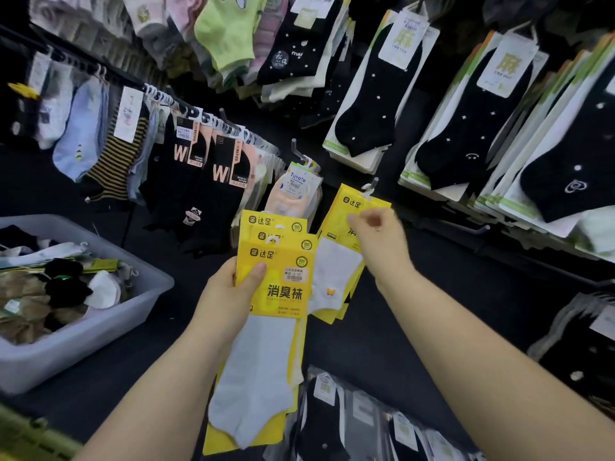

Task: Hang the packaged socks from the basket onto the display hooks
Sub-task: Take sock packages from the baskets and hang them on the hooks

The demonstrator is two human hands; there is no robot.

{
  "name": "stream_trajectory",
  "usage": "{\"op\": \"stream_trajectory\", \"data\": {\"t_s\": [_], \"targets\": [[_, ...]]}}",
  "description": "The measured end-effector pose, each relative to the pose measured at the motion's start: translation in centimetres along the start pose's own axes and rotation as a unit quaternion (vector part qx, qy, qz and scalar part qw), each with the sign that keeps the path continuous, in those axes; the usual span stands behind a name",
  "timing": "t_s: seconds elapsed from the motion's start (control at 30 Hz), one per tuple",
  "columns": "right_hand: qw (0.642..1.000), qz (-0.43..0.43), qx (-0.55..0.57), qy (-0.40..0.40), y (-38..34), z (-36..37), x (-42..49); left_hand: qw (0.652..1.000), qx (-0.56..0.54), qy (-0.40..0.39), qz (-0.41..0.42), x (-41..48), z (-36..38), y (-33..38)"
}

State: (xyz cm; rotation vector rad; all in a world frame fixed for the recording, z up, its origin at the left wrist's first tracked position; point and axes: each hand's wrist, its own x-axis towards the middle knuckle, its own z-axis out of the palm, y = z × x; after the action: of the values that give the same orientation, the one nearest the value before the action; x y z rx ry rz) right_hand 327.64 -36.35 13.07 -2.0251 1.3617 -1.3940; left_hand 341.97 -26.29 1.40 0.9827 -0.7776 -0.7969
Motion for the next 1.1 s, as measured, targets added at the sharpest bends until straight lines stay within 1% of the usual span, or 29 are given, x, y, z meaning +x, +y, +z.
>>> {"op": "stream_trajectory", "data": {"t_s": [0.03, 0.07, 0.1, 0.17, 0.23, 0.4, 0.47, 0.53, 0.6, 0.67, 0.77, 0.93, 1.1], "targets": [[0.997, -0.004, 0.016, -0.075, -0.2, 0.3, -1.6, 1.000, -0.006, -0.007, -0.002, -0.2, 0.3, 0.1], [0.991, -0.006, 0.023, -0.131, -0.5, 0.4, -3.1, 1.000, -0.013, -0.014, -0.003, -0.3, 0.6, 0.2], [0.987, -0.011, 0.025, -0.158, -0.5, 0.5, -4.2, 1.000, -0.022, -0.020, -0.003, -0.5, 0.9, 0.4], [0.988, -0.018, 0.030, -0.152, -0.5, 0.5, -5.4, 0.999, -0.037, -0.031, -0.004, -0.7, 1.4, 0.5], [0.989, -0.003, 0.054, -0.136, -0.4, 0.0, -5.6, 0.998, -0.045, -0.037, -0.003, -0.9, 1.6, 0.6], [0.984, 0.017, 0.100, -0.146, 0.3, -1.1, -5.4, 0.994, -0.089, -0.053, -0.035, -1.0, 1.6, 0.7], [0.984, 0.013, 0.107, -0.145, 0.6, -1.4, -5.4, 0.995, -0.080, -0.046, -0.034, -0.9, 1.5, 0.6], [0.987, 0.005, 0.079, -0.141, 0.9, -1.8, -5.3, 0.998, -0.056, -0.034, -0.019, -0.7, 1.3, 0.5], [0.984, 0.009, 0.053, -0.167, 0.9, -2.0, -5.4, 0.999, -0.035, -0.027, -0.007, -0.7, 1.2, 0.4], [0.981, 0.020, 0.051, -0.184, 0.9, -2.1, -5.6, 1.000, -0.022, -0.021, 0.001, -0.7, 1.1, 0.4], [0.983, 0.056, 0.103, -0.143, 0.8, -2.3, -5.7, 1.000, -0.010, -0.017, 0.011, -0.7, 1.0, 0.4], [0.969, 0.104, 0.207, -0.092, 0.7, -2.5, -5.5, 1.000, -0.003, -0.006, 0.019, -0.7, 0.9, 0.3], [0.971, 0.102, 0.215, -0.001, 0.0, -2.8, -2.2, 0.999, 0.006, 0.021, 0.026, -0.7, 0.6, 0.4]]}}
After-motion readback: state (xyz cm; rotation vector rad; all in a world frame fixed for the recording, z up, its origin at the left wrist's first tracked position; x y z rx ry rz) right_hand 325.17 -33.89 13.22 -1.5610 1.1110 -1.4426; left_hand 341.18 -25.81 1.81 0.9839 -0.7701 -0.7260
